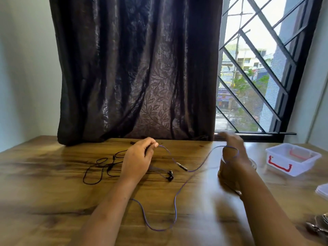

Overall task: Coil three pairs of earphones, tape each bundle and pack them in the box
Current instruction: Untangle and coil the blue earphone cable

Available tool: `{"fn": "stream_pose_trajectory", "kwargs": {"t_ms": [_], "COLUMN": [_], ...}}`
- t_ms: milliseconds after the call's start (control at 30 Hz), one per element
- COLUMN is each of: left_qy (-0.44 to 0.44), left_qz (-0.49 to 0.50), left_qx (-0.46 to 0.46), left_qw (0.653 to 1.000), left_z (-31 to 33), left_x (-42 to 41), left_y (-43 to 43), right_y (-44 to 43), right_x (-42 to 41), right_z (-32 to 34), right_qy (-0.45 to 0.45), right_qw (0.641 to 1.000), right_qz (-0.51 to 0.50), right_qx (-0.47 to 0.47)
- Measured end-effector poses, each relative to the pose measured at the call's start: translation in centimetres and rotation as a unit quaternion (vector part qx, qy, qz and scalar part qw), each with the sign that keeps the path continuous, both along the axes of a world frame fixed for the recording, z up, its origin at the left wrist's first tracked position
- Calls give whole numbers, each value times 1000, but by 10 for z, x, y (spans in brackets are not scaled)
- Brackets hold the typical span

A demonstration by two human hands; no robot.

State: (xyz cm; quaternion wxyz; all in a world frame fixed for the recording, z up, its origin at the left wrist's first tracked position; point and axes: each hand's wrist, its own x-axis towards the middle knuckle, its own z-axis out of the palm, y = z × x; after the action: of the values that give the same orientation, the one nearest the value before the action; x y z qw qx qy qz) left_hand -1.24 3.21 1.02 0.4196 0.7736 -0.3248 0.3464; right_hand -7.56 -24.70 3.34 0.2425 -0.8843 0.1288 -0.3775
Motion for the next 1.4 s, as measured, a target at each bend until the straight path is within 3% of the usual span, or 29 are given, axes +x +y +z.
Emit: {"fn": "stream_pose_trajectory", "kwargs": {"t_ms": [67, 133, 200, 233, 267, 400, 467, 667, 800, 933, 1100, 1200, 1400], "left_qy": [-33, -63, -97, -109, -120, -141, -131, -77, -41, -32, -13, -3, -17], "left_qz": [26, 50, 81, 94, 106, 119, 87, -17, -11, -9, 16, 30, 7], "left_qx": [32, 43, 67, 78, 86, 113, 130, 109, 107, 126, 80, 81, 120], "left_qw": [999, 996, 990, 986, 983, 976, 979, 991, 993, 991, 997, 996, 993], "left_z": [0, -1, -2, -2, -3, -5, -7, -8, -6, -6, -5, -5, -9], "left_x": [0, -1, -2, -2, -2, -4, -5, -11, -3, 3, 8, 4, 0], "left_y": [2, 2, 2, 2, 2, -4, -9, -17, -9, -4, 5, 2, -11], "right_y": [-4, -1, 13, 19, 25, 55, 72, 104, 93, 62, 50, 59, 105], "right_x": [-8, -13, -22, -26, -28, -16, -4, 11, 13, 23, 27, 27, 33], "right_z": [4, 9, 17, 19, 20, 13, 7, -6, -7, -19, -28, -27, -27], "right_qy": [-79, -126, -93, -50, -11, 143, 182, 119, 67, -6, 40, 115, 117], "right_qw": [995, 964, 856, 812, 797, 872, 891, 934, 949, 983, 995, 983, 945], "right_qz": [-10, 88, 260, 308, 344, 380, 372, 336, 305, 160, 60, 139, 298], "right_qx": [65, 217, 437, 494, 497, 274, 187, 9, 44, 93, 74, -12, -64]}}
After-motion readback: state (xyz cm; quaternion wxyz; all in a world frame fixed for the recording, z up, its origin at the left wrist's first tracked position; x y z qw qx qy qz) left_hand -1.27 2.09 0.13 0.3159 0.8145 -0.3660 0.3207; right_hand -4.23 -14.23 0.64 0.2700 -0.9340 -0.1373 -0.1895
